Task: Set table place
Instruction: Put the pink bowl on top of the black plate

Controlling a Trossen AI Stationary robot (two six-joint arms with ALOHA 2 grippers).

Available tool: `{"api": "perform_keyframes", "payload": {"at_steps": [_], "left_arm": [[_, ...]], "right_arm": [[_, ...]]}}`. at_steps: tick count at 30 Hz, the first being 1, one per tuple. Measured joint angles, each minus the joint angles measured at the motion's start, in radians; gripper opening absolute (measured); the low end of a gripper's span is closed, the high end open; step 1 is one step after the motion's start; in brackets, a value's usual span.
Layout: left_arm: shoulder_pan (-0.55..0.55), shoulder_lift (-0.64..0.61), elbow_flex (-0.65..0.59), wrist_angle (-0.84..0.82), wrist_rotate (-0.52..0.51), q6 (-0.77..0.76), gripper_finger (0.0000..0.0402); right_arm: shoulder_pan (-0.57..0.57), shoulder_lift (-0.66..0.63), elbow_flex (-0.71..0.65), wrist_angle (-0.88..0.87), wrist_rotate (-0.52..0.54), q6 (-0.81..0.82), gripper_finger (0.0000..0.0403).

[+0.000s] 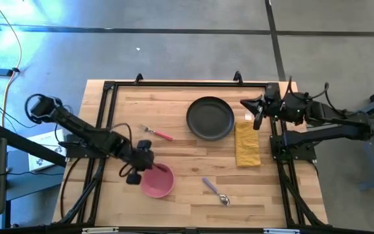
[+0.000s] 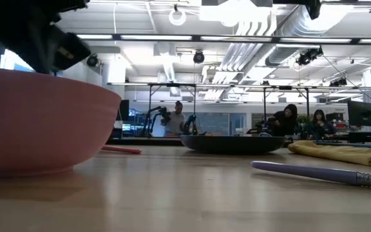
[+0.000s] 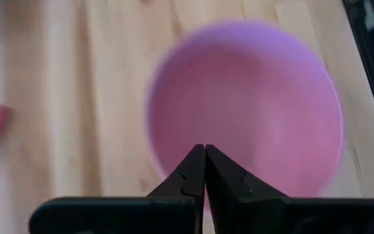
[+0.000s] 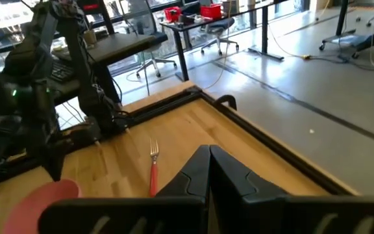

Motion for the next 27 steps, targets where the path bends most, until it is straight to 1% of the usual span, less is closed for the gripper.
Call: {"api": "perform_keyframes", "payload": {"at_steps": [3,6,9,11,14,17,20,24,27], "left_arm": [[-0.009,0.046,0.000,0.002,0.051,-0.016,0.0007],[-0.005,0.065,0.000,-0.001,0.111,-0.029,0.0024],[-0.005,0.067,0.002,-0.002,0.116,-0.032,0.0050],[-0.006,0.067,0.026,-0.020,0.110,-0.031,0.0070],[-0.006,0.066,0.085,-0.092,0.054,0.013,0.0104],[-0.006,0.066,0.135,-0.178,-0.039,0.042,0.0135],[-0.006,0.066,0.157,-0.222,-0.130,0.048,0.0159],[-0.006,0.088,0.154,-0.217,-0.184,0.015,0.0175],[-0.005,0.128,0.152,-0.208,-0.186,-0.020,0.0177]], "right_arm": [[0.000,0.024,0.019,-0.007,-0.001,-0.003,0.0001],[0.000,0.043,0.020,-0.019,-0.020,-0.003,0.0006],[0.000,0.063,0.021,-0.038,-0.027,0.018,0.0015],[0.000,0.077,0.021,-0.051,-0.027,0.032,0.0022],[0.000,0.092,0.021,-0.052,-0.027,0.031,0.0031],[0.000,0.101,0.021,-0.049,-0.027,0.031,0.0038],[0.000,0.099,0.022,-0.048,-0.027,0.031,0.0041],[0.000,0.096,0.022,-0.049,-0.027,0.031,0.0042],[0.000,0.096,0.022,-0.052,-0.027,0.024,0.0042]]}}
